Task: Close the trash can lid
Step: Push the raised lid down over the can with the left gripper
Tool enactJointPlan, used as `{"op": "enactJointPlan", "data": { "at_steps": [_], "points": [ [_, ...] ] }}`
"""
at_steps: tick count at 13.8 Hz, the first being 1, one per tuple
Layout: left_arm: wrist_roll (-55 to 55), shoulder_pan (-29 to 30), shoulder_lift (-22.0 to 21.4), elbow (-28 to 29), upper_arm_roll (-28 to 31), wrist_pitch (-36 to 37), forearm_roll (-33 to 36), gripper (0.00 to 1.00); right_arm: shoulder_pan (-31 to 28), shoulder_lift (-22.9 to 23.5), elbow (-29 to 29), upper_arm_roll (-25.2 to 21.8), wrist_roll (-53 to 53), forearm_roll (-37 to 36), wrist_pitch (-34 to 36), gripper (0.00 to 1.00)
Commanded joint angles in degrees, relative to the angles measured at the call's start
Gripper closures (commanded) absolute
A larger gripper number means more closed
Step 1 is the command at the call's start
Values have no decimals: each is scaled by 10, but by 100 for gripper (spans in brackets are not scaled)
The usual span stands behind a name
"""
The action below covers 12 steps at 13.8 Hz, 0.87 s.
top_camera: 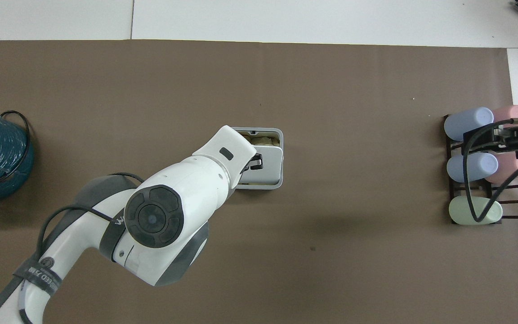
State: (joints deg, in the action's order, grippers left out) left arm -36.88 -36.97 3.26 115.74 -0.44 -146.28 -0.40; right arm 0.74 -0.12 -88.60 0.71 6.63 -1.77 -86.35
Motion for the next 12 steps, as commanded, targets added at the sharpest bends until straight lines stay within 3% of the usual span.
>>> {"op": "enactJointPlan", "data": {
  "at_steps": [1,4,7,12],
  "points": [
    [-5,15,40,-20,-1,-49,-3,100,-8,-7,-3,4,2,7,7,0],
    [-5,20,70,-32,-1,-70,-6,100,-8,-7,-3,4,2,7,7,0],
    [-12,18,128,-70,-2,-81,-7,100,-8,-7,-3,4,2,7,7,0],
    [-13,11,140,-68,-1,-68,-7,100,-8,-7,-4,5,2,7,7,0]
  ]
}}
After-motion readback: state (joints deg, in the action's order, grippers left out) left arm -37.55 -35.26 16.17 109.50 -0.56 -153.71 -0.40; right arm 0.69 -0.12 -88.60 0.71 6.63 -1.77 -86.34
